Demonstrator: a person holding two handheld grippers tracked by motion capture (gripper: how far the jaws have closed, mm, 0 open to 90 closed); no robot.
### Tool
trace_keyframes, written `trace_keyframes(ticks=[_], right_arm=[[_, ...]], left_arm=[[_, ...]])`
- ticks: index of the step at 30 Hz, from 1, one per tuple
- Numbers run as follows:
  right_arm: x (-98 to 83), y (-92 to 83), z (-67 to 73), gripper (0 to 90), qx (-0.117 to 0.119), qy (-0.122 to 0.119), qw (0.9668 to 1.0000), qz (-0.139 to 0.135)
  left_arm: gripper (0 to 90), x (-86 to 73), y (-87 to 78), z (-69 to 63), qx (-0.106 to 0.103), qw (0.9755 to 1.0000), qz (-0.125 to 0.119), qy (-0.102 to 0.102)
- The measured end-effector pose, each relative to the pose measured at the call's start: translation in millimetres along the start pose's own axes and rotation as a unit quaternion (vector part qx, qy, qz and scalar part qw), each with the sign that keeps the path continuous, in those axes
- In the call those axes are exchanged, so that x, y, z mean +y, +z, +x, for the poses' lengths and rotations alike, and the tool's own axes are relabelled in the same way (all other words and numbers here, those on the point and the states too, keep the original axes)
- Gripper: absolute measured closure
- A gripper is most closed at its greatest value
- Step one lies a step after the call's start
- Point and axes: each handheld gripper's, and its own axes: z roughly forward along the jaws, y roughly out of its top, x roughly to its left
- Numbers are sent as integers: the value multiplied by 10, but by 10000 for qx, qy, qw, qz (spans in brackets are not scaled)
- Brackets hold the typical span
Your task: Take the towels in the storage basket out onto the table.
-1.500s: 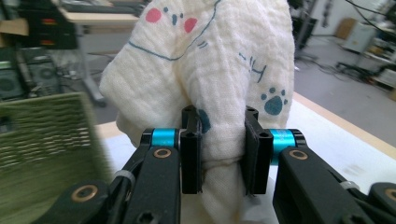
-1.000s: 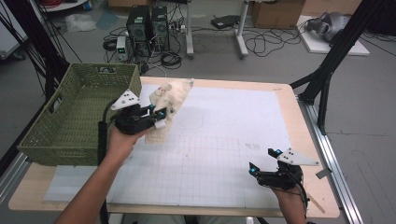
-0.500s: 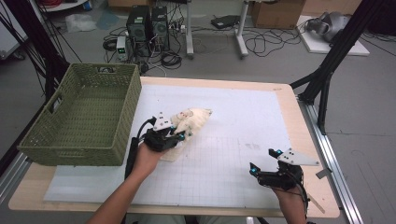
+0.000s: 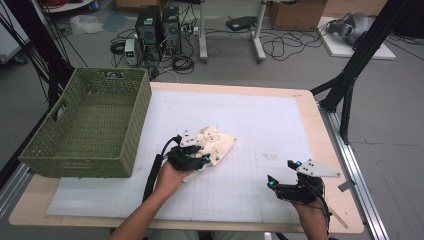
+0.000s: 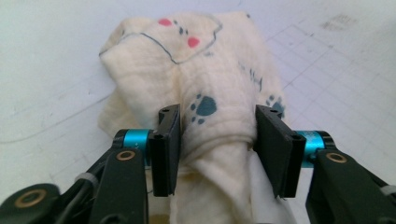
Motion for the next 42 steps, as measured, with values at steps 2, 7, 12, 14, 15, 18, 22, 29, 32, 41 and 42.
trace_keyframes(ticks=[2, 7, 12, 14, 15, 18, 22, 29, 32, 41, 42], right_arm=[[-5, 4, -12, 94, -4, -21, 10000, 17], [-7, -9, -10, 95, 29, 16, 10000, 4], [-11, -3, -12, 95, 114, 41, 9999, -20], [-14, 13, -6, 94, 119, 43, 9999, -2], [-16, 21, -6, 95, 122, 33, 9999, 15], [-14, 43, -6, 95, 134, 29, 9999, 51], [-5, 57, 11, 95, 148, 44, 9999, 49], [-6, 61, 13, 95, 133, 92, 9999, 39], [-15, 64, 1, 95, 142, 98, 9998, 62], [-30, 63, 7, 95, 123, 129, 9998, 82], [-25, 70, 7, 95, 132, 112, 9998, 81]], left_arm=[[462, 12, -34, 15, -71, 9999, -114, -67], [363, 10, -194, 91, -200, 9986, -399, -289], [287, -66, -435, 193, -118, 9962, -789, -357], [236, -105, -513, 235, -25, 9951, -912, -376], [209, -122, -544, 250, 55, 9949, -939, -371], [200, -160, -613, 293, 79, 9945, -975, -377], [200, -214, -693, 357, 66, 9928, -1135, -378], [200, -267, -732, 414, 0, 9911, -1264, -406], [201, -274, -736, 424, 1, 9902, -1328, -421], [209, -298, -766, 439, 57, 9890, -1421, -412], [209, -303, -767, 443, 64, 9890, -1417, -416]])
